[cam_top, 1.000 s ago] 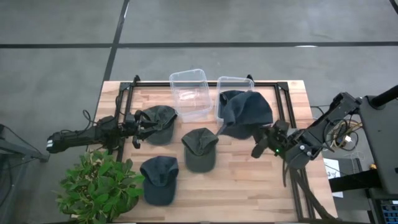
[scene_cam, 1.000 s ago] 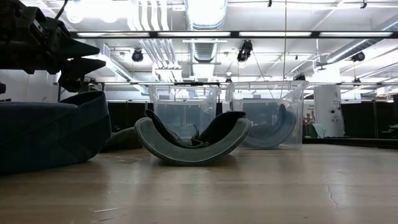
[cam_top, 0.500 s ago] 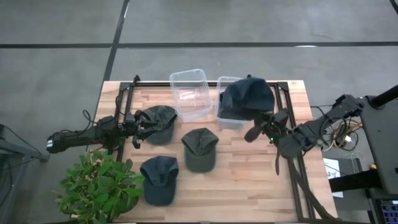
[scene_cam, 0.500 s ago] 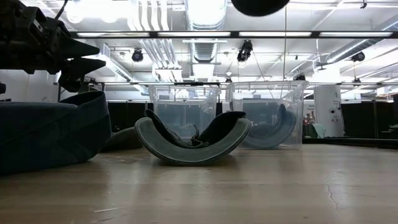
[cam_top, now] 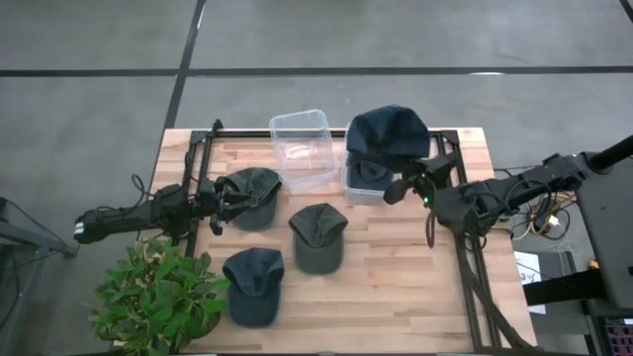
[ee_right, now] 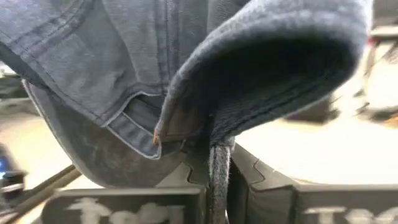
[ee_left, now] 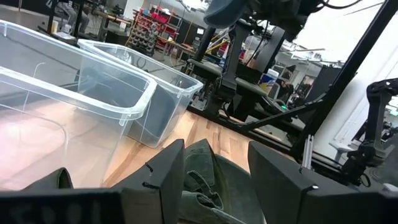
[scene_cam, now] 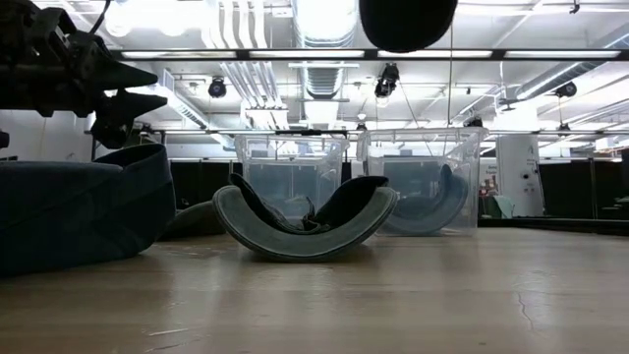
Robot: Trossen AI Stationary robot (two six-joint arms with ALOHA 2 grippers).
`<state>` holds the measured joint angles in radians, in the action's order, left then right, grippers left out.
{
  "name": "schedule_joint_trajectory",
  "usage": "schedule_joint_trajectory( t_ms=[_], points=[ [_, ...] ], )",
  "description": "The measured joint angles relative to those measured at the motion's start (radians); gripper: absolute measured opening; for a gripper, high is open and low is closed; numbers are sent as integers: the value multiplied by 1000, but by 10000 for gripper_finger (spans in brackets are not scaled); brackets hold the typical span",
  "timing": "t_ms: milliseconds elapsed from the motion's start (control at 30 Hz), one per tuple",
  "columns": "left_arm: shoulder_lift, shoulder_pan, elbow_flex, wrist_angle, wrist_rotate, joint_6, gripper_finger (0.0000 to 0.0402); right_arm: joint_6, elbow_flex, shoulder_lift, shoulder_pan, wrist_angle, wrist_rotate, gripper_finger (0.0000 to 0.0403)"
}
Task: Pick & Place hat
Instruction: Put the right dark blue cap into the right transparent bin
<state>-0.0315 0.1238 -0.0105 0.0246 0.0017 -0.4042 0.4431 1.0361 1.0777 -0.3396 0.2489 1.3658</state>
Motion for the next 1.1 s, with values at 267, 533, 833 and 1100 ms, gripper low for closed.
schedule_joint_trajectory(
  t_ms=[267, 533, 833, 1100],
  points=[
    [0, 0, 0, 1, 0, 0, 170, 466, 2, -76, 293, 489, -382, 13],
    [0, 0, 0, 1, 0, 0, 170, 456, 1, -95, 508, 503, -659, 13],
    [0, 0, 0, 1, 0, 0, 170, 409, 1, -40, 697, 484, -919, 13],
    [0, 0, 0, 1, 0, 0, 170, 392, 1, 33, 777, 455, -1042, 13]
  ],
)
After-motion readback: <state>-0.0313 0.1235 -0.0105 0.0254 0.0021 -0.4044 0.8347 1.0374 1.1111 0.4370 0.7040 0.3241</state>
